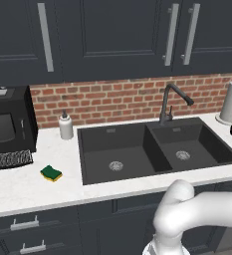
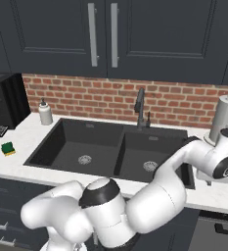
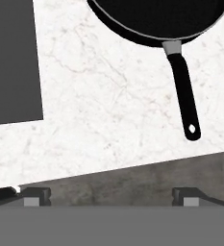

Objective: Pick the pan and sponge and place them into the sink. Then turn on the water.

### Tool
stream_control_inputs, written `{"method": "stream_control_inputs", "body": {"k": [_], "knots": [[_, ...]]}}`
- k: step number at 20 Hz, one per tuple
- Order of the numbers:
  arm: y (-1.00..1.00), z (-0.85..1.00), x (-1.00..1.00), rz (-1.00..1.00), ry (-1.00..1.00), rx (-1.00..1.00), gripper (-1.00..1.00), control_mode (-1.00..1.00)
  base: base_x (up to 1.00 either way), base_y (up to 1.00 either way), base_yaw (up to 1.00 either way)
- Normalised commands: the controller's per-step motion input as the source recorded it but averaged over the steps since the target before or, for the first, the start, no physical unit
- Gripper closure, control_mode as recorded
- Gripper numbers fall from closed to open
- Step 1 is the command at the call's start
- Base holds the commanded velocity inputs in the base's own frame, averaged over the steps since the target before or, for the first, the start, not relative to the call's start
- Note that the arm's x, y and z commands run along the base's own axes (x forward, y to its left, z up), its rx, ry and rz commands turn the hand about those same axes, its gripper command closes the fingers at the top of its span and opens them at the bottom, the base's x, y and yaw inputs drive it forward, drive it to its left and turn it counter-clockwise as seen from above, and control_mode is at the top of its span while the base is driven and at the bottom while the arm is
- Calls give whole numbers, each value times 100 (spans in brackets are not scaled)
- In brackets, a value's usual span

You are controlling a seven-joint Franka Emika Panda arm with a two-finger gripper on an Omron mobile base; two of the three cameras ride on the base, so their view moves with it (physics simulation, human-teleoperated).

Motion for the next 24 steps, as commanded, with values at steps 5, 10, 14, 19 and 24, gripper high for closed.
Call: {"method": "stream_control_inputs", "body": {"k": [5, 10, 14, 19, 24], "knots": [[-40, -14, 5, 2, 0, 0, -100, -100, 0, 0, 0], [-37, -18, 6, 2, 3, 0, -100, -100, 0, 0, 0], [-31, -18, 8, 2, 5, 0, -100, -100, 0, 0, 0], [-25, -17, 11, 3, 7, 0, -100, -100, 0, 0, 0], [-26, -20, 15, 8, 7, 0, -100, -100, 0, 0, 0]]}}
